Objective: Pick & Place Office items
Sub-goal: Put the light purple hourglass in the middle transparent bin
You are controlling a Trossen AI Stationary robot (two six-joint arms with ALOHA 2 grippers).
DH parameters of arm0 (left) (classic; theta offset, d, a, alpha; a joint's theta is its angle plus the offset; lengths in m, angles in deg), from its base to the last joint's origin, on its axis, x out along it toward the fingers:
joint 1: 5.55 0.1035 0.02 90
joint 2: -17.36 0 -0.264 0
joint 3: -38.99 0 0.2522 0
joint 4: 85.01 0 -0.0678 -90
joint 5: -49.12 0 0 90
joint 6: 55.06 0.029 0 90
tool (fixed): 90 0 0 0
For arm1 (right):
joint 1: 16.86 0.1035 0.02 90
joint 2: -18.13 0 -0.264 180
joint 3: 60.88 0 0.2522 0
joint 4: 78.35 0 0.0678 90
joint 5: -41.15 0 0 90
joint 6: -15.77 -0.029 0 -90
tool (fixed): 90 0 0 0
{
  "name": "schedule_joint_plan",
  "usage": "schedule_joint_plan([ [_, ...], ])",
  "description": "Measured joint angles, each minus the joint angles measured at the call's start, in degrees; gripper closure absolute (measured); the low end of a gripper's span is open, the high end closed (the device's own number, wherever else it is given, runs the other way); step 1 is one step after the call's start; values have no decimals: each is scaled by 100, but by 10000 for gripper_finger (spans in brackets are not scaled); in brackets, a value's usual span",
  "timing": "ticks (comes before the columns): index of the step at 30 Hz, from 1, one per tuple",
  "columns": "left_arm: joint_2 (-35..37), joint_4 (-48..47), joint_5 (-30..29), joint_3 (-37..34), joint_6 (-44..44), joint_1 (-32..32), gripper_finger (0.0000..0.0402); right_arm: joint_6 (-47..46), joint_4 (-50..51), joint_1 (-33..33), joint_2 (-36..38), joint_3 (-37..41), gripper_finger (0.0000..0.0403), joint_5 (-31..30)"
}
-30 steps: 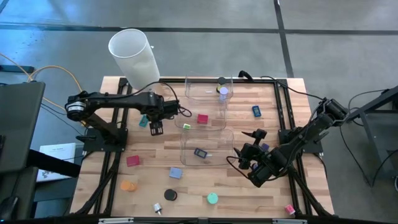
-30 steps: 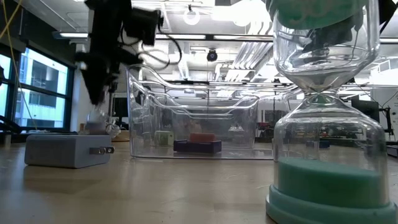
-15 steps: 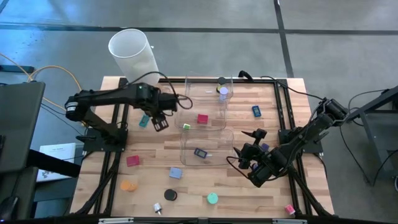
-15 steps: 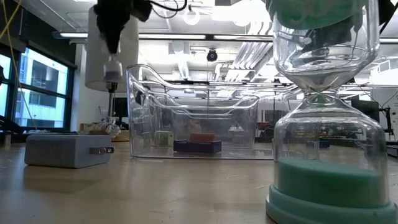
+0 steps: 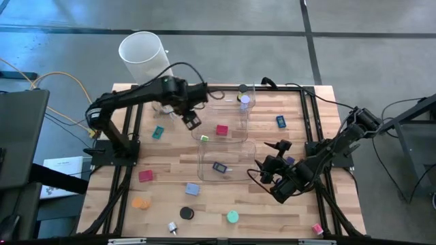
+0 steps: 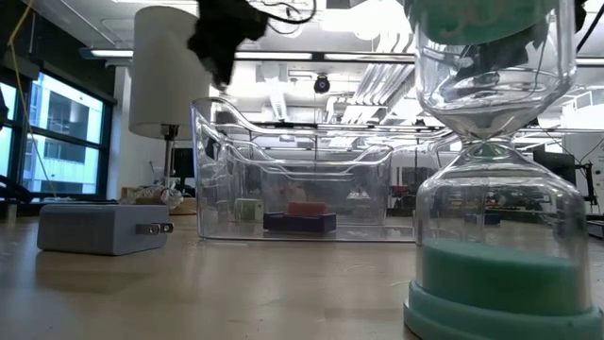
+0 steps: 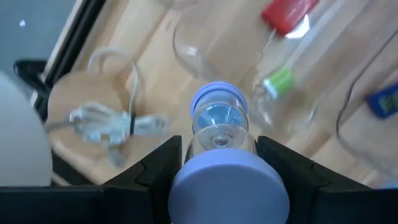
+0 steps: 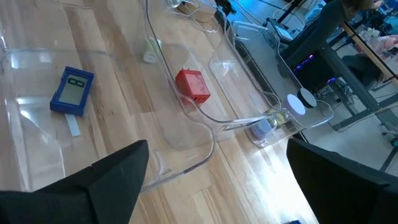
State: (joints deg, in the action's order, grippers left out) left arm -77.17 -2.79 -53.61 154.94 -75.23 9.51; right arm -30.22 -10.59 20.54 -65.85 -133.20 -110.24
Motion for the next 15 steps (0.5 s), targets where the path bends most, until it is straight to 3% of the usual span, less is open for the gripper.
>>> schedule_joint_plan([
  [15,-1620,1040,259,1863,668,702,218,125,-51,2,0,0,31,177],
])
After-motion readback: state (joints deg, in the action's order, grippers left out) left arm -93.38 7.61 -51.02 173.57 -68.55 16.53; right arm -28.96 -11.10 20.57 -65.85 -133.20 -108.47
